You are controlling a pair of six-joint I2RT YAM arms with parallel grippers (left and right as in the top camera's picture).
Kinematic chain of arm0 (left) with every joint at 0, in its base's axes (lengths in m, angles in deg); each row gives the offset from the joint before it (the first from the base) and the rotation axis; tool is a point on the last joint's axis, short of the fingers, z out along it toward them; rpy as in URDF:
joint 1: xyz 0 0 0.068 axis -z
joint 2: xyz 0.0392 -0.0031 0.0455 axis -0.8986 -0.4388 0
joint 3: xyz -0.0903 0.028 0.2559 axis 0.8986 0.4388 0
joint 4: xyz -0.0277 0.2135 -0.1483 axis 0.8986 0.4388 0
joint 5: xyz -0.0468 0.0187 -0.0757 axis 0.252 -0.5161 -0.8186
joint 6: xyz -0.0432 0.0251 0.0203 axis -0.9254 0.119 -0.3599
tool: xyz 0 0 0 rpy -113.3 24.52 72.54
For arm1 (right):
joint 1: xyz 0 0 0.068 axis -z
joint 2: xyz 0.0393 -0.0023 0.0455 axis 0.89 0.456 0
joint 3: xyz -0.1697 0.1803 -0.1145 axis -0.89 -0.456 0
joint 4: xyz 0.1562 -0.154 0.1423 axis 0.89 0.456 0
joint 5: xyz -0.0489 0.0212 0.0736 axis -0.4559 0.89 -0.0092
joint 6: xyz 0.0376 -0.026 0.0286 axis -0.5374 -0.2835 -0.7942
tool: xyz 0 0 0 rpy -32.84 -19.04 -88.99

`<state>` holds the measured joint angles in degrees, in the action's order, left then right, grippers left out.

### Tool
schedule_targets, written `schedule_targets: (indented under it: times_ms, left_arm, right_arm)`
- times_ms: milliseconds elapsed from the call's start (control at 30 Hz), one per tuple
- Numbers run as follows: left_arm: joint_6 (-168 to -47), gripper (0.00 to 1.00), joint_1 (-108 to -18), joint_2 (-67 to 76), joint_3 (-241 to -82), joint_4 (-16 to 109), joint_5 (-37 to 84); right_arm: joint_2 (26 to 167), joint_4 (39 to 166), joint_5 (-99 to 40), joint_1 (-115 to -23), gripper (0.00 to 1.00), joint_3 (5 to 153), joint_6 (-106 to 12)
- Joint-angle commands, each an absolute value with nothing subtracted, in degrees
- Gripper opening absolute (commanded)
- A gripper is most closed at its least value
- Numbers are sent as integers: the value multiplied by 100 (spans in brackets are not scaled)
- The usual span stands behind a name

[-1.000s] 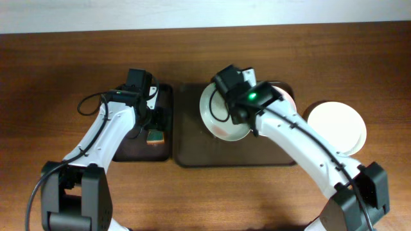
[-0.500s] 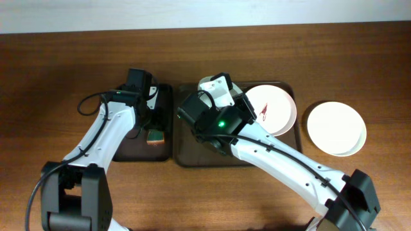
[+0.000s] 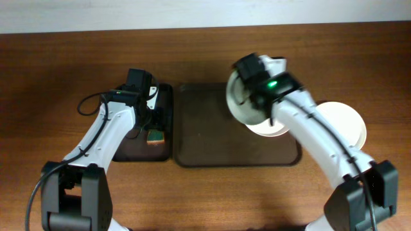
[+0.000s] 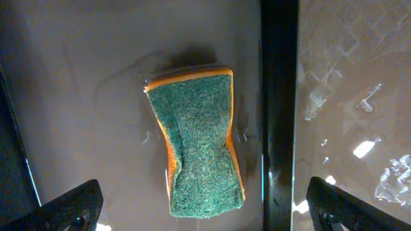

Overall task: Clean dirty plates on tray and stack at the side
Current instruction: 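Lift the cleaned plate with right gripper and carry it rightward, then release the plate onto the side stack and reach back to the tray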

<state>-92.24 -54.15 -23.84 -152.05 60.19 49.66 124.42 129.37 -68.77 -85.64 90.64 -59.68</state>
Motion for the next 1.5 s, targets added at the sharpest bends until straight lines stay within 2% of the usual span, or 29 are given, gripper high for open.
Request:
schedule_targets:
  times_ms: [0,333,600,833,1067,1267,1467]
  left_arm:
    - [-9221,99,-5439,-2255,-15291,6026,4885]
    - [-9221,99,-5439,-2255,-15291,6030,4885]
    - [-9221,99,-5439,-2255,-15291,6030,4883]
    - [-9221,99,-5439,-2255,-15291,6043,4885]
    - [-9221,99,-5439,-2255,-15291,6045,4885]
    - [-9221,99,-5439,-2255,-15291,6089,4885]
    - [-9221,99,-5439,-2255,-15291,6102,4885]
  right_arm:
    - [12337,13004,-5139,-7351,4,9149,-6103]
    - [12352,13081,-3598,-4234,4,8703,-6081]
    - [12357,12814,-3386,-2940,4,7899,-6059]
    - [12357,12486,-3178,-2689,6,7420,-5896]
    - [12357,12390,-1961,-2798,12,7422,-5345]
    - [12357,12423,-1992,-2949,11,7422,-5179]
    - [12357,12480,-1985,-2949,17,7422,-5174]
